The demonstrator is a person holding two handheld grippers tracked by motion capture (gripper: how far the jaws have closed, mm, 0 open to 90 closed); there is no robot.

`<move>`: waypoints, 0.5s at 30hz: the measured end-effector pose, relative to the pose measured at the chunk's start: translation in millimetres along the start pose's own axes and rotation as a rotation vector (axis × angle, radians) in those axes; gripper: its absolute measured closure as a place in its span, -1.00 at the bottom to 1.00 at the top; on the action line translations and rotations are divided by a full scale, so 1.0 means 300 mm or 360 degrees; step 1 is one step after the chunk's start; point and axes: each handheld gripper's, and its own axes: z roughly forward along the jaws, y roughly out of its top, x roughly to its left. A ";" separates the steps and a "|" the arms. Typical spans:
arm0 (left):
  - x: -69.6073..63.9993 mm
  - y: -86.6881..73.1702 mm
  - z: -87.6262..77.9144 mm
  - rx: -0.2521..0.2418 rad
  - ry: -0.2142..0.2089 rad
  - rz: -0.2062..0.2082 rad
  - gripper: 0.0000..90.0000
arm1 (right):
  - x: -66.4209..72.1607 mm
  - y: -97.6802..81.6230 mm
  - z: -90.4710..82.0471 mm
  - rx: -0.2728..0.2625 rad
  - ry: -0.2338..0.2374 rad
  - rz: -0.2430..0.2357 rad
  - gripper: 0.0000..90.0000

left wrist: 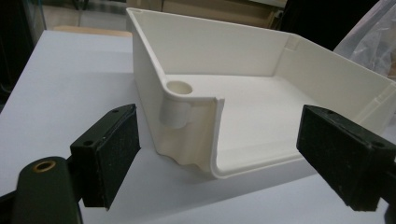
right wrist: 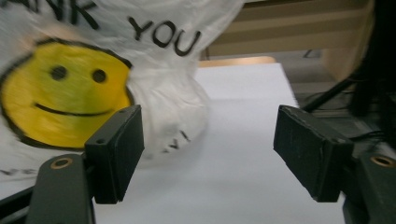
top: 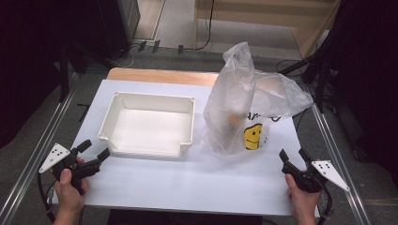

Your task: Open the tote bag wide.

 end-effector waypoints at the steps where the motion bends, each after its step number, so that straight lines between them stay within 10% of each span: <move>1: -0.001 0.002 0.000 -0.0001 -0.0004 -0.0001 -0.70 | 0.002 0.005 -0.002 -0.0015 0.0034 0.0020 -0.43; 15: -0.051 0.030 -0.003 -0.0022 -0.0065 0.0023 -0.70 | 0.063 0.012 0.010 0.0012 0.0066 -0.0053 -0.38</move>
